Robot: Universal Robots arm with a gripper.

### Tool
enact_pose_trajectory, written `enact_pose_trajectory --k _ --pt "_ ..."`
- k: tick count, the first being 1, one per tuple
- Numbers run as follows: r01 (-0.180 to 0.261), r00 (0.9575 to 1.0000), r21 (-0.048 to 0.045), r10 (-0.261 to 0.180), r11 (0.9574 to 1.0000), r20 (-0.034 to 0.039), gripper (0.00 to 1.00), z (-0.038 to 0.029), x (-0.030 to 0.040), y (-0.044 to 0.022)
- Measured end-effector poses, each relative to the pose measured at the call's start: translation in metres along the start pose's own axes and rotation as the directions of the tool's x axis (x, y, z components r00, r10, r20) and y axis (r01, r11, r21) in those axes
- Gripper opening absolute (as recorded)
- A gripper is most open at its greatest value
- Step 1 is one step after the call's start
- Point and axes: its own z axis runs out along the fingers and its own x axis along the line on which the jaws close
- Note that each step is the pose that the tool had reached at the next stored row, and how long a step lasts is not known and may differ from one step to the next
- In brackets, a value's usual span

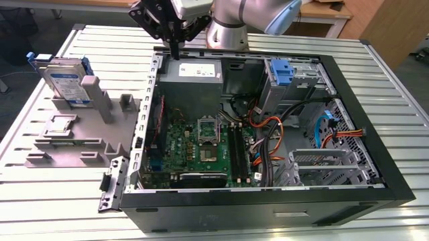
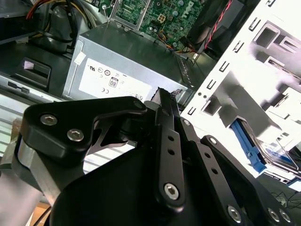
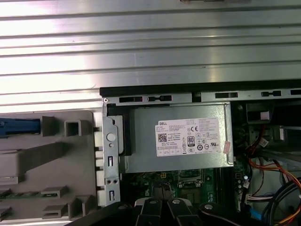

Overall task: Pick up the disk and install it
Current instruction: 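Reach for the disk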

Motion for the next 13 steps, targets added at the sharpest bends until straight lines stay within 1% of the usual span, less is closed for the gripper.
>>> enact_pose_trajectory --k 5,13 --pt "0.0 1.0 0.0 0.0 1.0 0.0 0.1 0.0 0.0008 -0.0001" --pt "0.0 1.0 0.0001 0.0 1.0 0.0 0.1 -0.0001 0.004 -0.0002"
